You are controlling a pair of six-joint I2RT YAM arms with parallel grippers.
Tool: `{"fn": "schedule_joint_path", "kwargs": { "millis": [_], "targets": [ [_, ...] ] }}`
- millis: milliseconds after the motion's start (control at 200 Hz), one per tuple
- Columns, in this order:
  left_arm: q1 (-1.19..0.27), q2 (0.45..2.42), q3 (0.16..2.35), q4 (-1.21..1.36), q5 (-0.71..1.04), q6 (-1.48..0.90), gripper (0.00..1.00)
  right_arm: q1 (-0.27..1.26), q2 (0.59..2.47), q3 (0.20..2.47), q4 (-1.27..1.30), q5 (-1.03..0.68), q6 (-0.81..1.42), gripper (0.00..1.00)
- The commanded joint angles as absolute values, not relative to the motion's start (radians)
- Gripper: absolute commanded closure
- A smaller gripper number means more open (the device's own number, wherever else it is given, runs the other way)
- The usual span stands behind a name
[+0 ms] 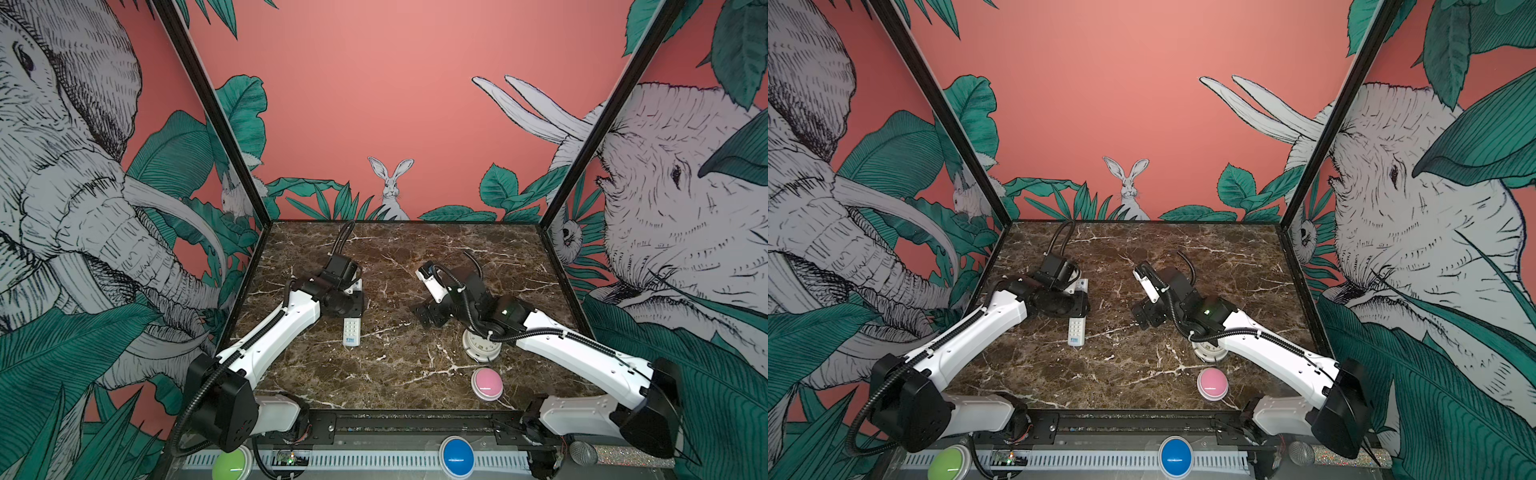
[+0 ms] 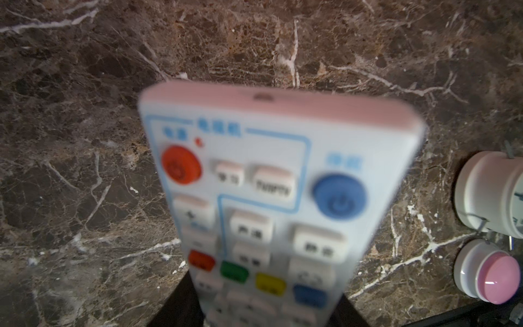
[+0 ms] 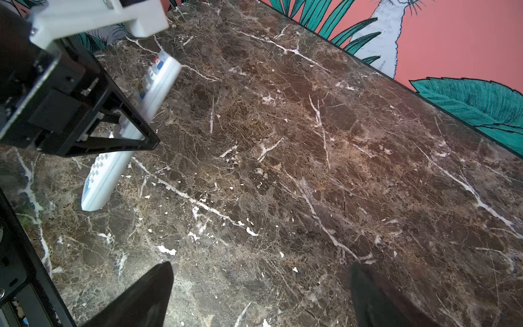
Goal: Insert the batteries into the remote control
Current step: 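Lower the white remote with the left gripper toward the table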
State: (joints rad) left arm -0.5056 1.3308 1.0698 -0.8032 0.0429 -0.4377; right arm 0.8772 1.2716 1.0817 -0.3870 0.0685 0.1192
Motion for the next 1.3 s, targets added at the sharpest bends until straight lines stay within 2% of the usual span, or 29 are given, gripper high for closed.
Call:
{"fn": "schedule_joint_path", "kwargs": {
  "millis": [0,1295],
  "targets": [
    [-0.526,1.340,1.062,-0.828,-0.017,-0.464,1.00,0.876,1.278,1.069,-0.380,0.077,0.118,0.01],
    [-0.594,1.584,0.897,-0.666,-0.106,-0.552,1.00,0.860,1.335,1.039,-0.323,0.001,0.126,0.01]
  ]
}}
